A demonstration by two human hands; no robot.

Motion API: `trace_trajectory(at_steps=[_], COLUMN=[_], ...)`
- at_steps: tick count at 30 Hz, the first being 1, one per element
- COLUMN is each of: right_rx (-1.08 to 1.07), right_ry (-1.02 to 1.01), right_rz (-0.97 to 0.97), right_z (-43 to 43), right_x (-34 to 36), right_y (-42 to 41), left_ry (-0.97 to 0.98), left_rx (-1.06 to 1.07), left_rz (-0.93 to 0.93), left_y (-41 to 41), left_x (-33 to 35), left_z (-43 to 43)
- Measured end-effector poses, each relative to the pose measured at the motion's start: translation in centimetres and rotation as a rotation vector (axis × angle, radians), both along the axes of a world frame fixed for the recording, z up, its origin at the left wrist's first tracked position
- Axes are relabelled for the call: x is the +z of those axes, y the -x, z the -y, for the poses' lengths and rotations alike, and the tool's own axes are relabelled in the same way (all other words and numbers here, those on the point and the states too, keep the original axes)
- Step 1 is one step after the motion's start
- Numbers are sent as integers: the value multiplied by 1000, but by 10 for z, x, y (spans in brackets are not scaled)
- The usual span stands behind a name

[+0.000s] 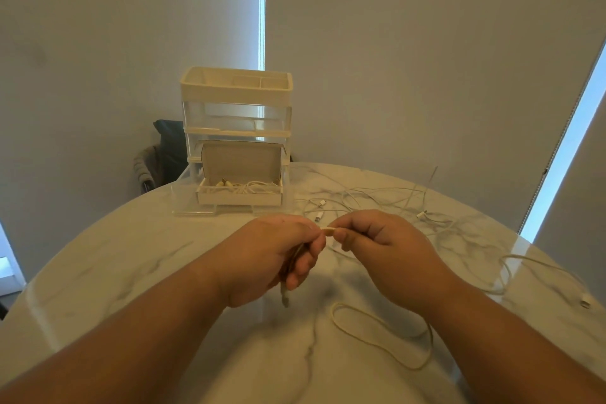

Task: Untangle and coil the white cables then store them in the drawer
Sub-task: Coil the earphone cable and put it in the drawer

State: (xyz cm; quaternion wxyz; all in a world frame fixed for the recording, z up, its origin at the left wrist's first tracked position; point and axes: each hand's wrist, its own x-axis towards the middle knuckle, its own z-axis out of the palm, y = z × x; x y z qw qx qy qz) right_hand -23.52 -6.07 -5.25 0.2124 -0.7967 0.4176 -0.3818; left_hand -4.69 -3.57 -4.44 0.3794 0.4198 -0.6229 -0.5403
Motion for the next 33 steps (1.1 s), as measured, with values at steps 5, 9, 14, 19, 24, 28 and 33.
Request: trace_trajectory(at_steps=[5,9,14,19,24,28,33], right_rx=[42,-54,-133,-132,-112,74,342], right_ry=[-84,-142,-246,-376,-263,-405,-589], right_rz=[-30,-106,-446,-514,-96,196,411], right_z=[2,3,0,5,0,-6,-22], right_x=[-6,-9,-8,11,1,-3,3], right_y=[-4,-4,-5,-7,-3,-11,-17], left_ry=[-65,-118,-108,-155,-279,-252,-205], left_rx=[-11,-16,-32,-86,-138,-131,-168], left_rz=[-261,-393,-325,-354,-566,-624,-782], left_y=[4,7,11,19,19,17,5], left_x=[1,2,-6,-7,4,9,18], left_z=[-1,-2,0,-3,-8,-10,-10])
